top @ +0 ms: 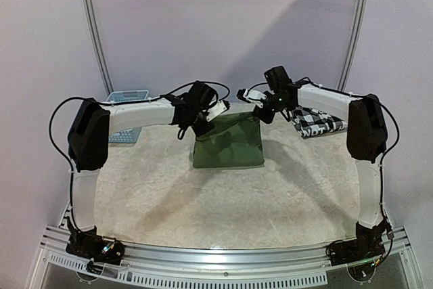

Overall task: Fold and stack the mixed laundry pile
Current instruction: Fold the 2/3-rectangle-folded tank top at the center of the board.

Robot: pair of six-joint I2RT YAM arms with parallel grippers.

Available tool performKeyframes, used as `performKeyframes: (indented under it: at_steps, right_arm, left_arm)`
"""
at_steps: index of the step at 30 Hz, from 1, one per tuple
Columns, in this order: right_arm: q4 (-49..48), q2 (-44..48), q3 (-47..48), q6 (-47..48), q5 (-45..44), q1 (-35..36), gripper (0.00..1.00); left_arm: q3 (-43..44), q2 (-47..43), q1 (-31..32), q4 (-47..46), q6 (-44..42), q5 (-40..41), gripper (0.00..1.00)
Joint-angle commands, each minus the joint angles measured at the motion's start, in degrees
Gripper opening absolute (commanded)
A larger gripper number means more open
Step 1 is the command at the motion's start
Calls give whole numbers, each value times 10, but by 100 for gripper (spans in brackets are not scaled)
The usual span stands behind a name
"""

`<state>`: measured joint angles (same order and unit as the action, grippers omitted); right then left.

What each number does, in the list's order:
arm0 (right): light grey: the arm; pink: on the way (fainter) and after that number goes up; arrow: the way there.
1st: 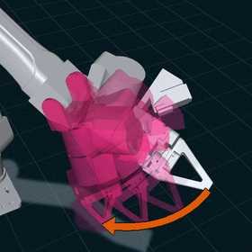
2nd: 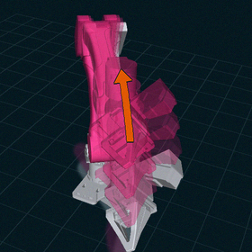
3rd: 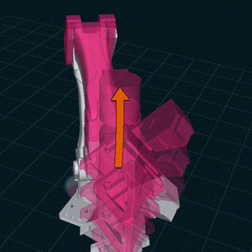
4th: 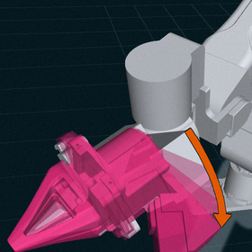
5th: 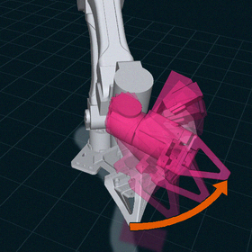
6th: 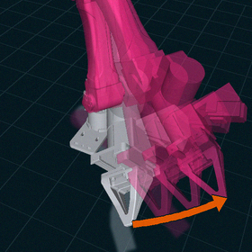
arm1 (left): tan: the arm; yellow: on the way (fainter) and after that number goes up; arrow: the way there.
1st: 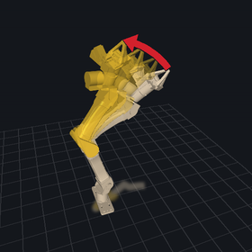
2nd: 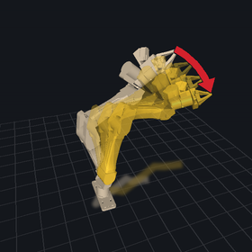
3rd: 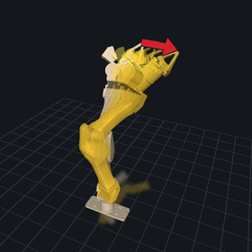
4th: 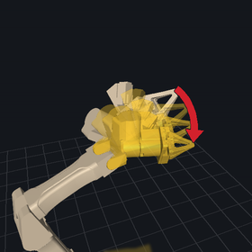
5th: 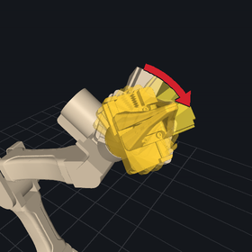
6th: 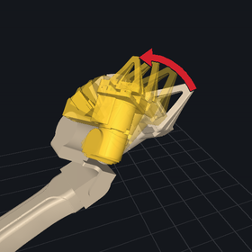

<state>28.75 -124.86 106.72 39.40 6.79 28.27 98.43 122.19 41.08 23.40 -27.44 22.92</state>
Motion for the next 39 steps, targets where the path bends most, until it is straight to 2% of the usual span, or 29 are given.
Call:
performKeyframes:
  at_steps: [1,4,5,6,7,8,10,12,14,19,22,26,29,33,39]
  right_arm:
    - [-12,-66,57,-16,-19,-5,0]
    - [-40,-93,72,-19,-27,-7,0]
    - [-48,-101,81,-21,-32,-8,5]
    - [-53,-115,92,-25,-41,-8,16]
    - [-54,-127,110,-35,-58,-8,31]
    - [-50,-135,121,-43,-64,-9,40]
    - [-41,-136,122,-68,-60,-14,53]
    - [-37,-107,111,-100,-42,-26,60]
    - [-24,-77,101,-140,-16,-41,63]
    - [49,-12,83,-239,103,-79,67]
    - [101,-10,78,-297,197,-98,69]
    - [152,-49,74,-369,324,-122,71]
    - [170,-84,74,-390,352,-126,73]
    - [179,-118,66,-438,383,-126,77]
    - [167,-134,38,-481,365,-126,77]
  left_arm:
    - [65,51,-22,-19,17,-6,0]
    - [105,89,-29,-18,20,1,0]
    - [122,103,-31,-15,21,5,0]
    - [141,117,-33,-5,25,12,7]
    - [160,135,-33,7,32,28,19]
    - [173,140,-33,16,43,43,26]
    - [162,119,-32,16,76,58,34]
    - [107,67,-31,-22,97,67,44]
    - [52,10,-31,-59,117,74,54]
    - [-18,-87,-33,-42,183,53,60]
    - [-40,-121,-36,-2,254,-4,62]
    - [-66,-134,-56,18,367,-129,66]
    - [-82,-122,-74,-6,442,-213,66]
    - [-97,-91,-104,-40,505,-274,61]
    - [-121,-62,-132,-117,594,-373,59]
